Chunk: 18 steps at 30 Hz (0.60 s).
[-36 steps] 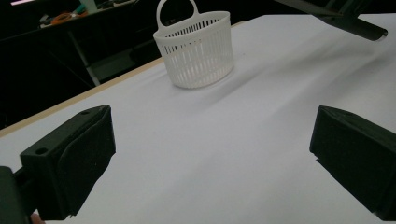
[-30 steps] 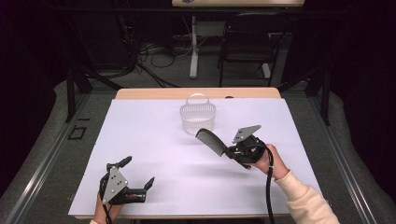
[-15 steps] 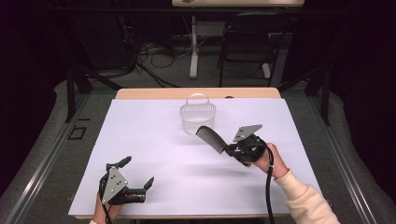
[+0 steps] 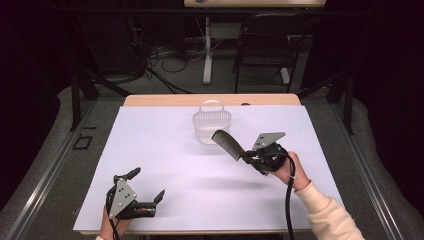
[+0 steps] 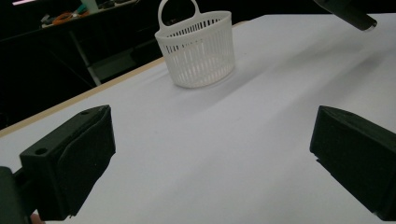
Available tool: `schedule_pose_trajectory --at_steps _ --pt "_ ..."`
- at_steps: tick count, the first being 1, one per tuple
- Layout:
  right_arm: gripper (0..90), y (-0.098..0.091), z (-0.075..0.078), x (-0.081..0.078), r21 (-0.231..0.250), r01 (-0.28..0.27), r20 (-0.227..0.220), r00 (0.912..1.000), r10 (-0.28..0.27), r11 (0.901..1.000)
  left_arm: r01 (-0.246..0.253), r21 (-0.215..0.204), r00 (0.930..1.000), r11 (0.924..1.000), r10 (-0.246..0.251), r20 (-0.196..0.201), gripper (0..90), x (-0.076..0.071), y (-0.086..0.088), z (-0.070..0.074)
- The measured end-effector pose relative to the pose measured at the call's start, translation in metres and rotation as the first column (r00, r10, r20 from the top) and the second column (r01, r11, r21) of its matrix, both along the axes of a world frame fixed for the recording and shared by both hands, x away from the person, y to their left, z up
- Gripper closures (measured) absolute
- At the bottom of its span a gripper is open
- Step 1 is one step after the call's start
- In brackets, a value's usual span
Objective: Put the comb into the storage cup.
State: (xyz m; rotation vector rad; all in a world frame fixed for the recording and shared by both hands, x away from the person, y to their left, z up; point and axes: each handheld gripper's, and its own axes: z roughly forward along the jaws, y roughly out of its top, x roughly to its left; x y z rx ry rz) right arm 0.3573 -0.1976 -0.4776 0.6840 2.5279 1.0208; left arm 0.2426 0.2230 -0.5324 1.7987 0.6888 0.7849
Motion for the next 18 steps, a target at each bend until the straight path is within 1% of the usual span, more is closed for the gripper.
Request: schedule_pose_trajectory --at_steps 8,11,12,18 --pt "72.3 -0.0016 0.0022 0.0007 0.011 0.008 0.021 0.9997 -0.008 0.9999 0.0 -0.001 1.0 1.0 0.0 -0.001 0.0 0.0007 0.0001 -0.0002" --pt "72.3 -0.003 0.0035 0.0005 0.003 0.011 0.037 0.9993 -0.011 0.9999 -0.003 0.001 1.0 1.0 0.003 0.002 0.0 0.0003 -0.0001 0.0001" --pt "72.3 -0.0036 0.0041 0.0007 0.008 0.01 0.044 0.999 -0.011 0.9999 -0.003 -0.001 1.0 1.0 0.003 0.002 0.0 0.0003 -0.0001 0.0002" --pt "72.3 -0.0064 0.0064 0.0014 0.032 0.033 0.055 0.9979 -0.035 0.9989 -0.002 0.001 1.0 1.0 0.002 0.002 0.0 0.0007 0.0001 -0.0001"
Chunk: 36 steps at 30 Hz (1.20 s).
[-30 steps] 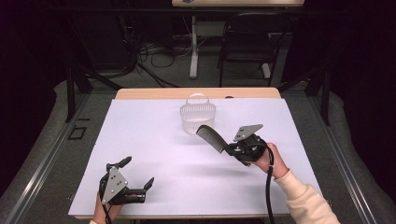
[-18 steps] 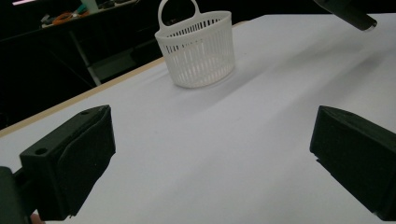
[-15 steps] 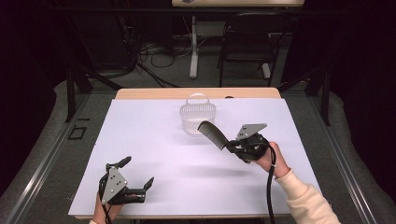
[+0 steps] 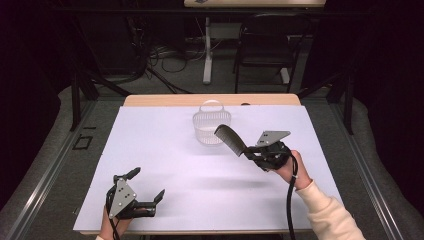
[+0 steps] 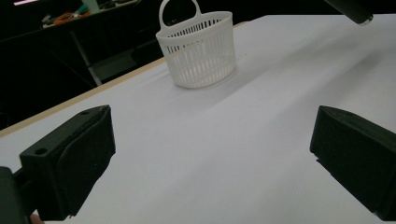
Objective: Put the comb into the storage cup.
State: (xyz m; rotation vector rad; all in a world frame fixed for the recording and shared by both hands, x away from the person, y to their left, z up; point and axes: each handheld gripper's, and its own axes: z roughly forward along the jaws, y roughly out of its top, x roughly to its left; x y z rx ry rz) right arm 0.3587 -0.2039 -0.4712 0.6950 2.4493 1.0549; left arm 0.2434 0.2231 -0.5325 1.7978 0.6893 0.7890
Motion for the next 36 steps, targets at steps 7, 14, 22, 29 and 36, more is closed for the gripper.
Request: schedule_pose_trajectory --at_steps 7,14,22,29,36 --pt "72.3 -0.002 0.0 0.003 0.015 0.014 0.004 0.9999 -0.014 0.9998 0.002 0.006 1.0 1.0 -0.002 0.0 0.0 -0.001 0.0 0.0" --pt "72.3 -0.003 0.002 0.004 0.022 0.027 0.014 0.9995 -0.027 0.9994 -0.002 0.006 1.0 1.0 0.002 0.002 0.0 -0.001 0.0 0.0" --pt "72.3 -0.005 0.002 0.006 0.014 0.026 0.033 0.9991 -0.027 0.9996 0.001 0.007 1.0 1.0 -0.001 0.0 0.0 -0.001 0.0 0.0" --pt "72.3 -0.006 0.004 0.01 0.023 0.041 0.04 0.9983 -0.042 0.9989 -0.003 0.008 1.0 1.0 0.003 -0.001 0.0 -0.001 0.0 0.0" --pt "72.3 -0.007 0.007 0.014 0.023 0.051 0.058 0.9969 -0.052 0.9984 -0.003 0.011 1.0 0.9999 0.003 -0.002 0.0 -0.001 0.0 0.0"
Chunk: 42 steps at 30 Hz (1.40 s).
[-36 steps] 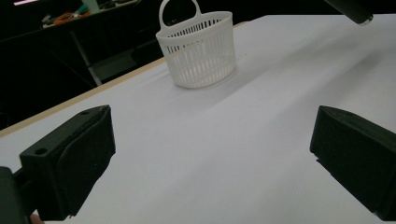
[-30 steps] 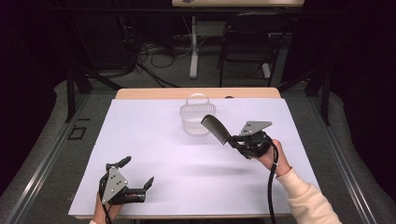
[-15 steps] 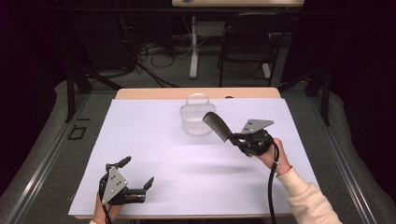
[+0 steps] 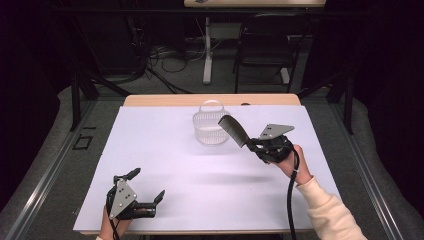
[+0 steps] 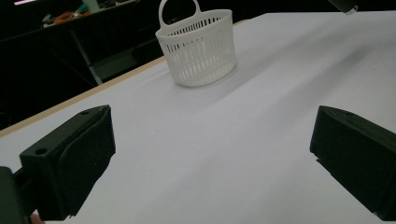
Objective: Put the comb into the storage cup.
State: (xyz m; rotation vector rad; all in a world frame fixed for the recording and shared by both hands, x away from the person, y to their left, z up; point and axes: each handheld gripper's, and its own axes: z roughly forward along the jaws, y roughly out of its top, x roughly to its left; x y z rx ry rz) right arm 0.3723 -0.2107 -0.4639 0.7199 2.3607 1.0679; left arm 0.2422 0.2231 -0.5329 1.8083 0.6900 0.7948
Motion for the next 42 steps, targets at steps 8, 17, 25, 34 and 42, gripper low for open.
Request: schedule_pose_trajectory --at_steps 8,17,25,34,42 --pt "72.3 0.001 0.001 0.005 -0.001 0.015 0.009 0.9999 -0.015 0.9999 0.001 0.003 1.0 1.0 -0.001 0.002 0.0 -0.001 0.0 0.0" --pt "72.3 0.002 0.002 0.01 0.008 0.022 0.007 0.9997 -0.022 0.9997 -0.006 -0.004 1.0 1.0 0.006 0.005 0.1 -0.002 0.0 0.001" --pt "72.3 0.003 0.006 0.014 0.012 0.03 0.018 0.9994 -0.03 0.9995 -0.004 -0.005 1.0 1.0 0.004 0.002 0.1 -0.002 0.001 0.0" --pt "72.2 0.011 0.013 0.021 0.005 0.026 0.032 0.9991 -0.026 0.9996 -0.003 -0.006 1.0 1.0 0.003 0.004 0.1 -0.002 0.001 0.001" --pt "72.2 0.016 0.017 0.026 0.0 0.023 0.036 0.9991 -0.023 0.9997 -0.002 -0.006 1.0 1.0 0.002 0.005 0.1 -0.002 0.001 0.001"
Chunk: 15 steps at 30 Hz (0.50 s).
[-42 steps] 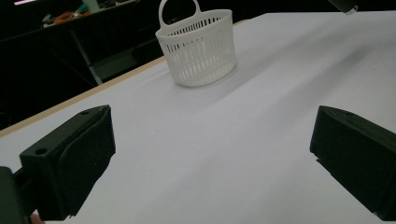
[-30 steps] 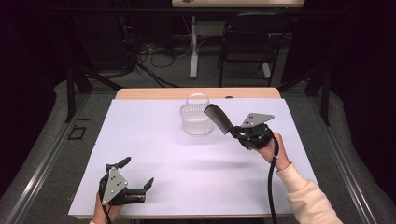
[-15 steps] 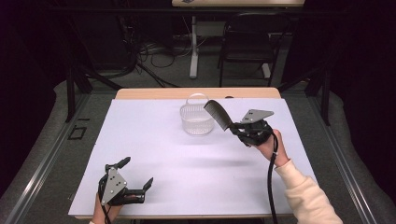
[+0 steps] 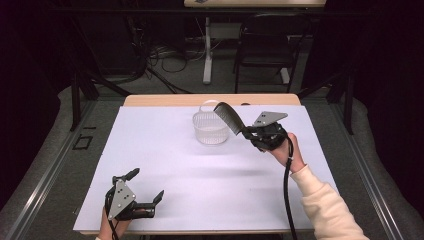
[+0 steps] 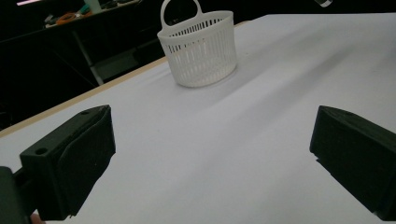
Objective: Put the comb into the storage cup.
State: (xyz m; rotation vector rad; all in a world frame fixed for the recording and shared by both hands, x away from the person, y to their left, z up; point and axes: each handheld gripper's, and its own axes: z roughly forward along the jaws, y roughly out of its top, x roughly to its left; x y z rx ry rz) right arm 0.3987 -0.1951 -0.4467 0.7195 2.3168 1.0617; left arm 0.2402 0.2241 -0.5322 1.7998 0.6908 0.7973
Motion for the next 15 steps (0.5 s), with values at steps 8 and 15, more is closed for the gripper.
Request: schedule_pose_trajectory --at_steps 8,15 --pt "72.3 0.003 0.004 0.007 -0.009 0.001 -0.006 1.0 -0.001 1.0 -0.003 -0.005 1.0 1.0 0.003 -0.001 0.1 0.0 0.0 0.0" --pt "72.3 0.007 0.007 0.011 -0.021 -0.002 -0.007 1.0 0.002 0.9998 -0.001 -0.004 1.0 1.0 0.001 -0.001 0.1 0.0 0.0 0.0"
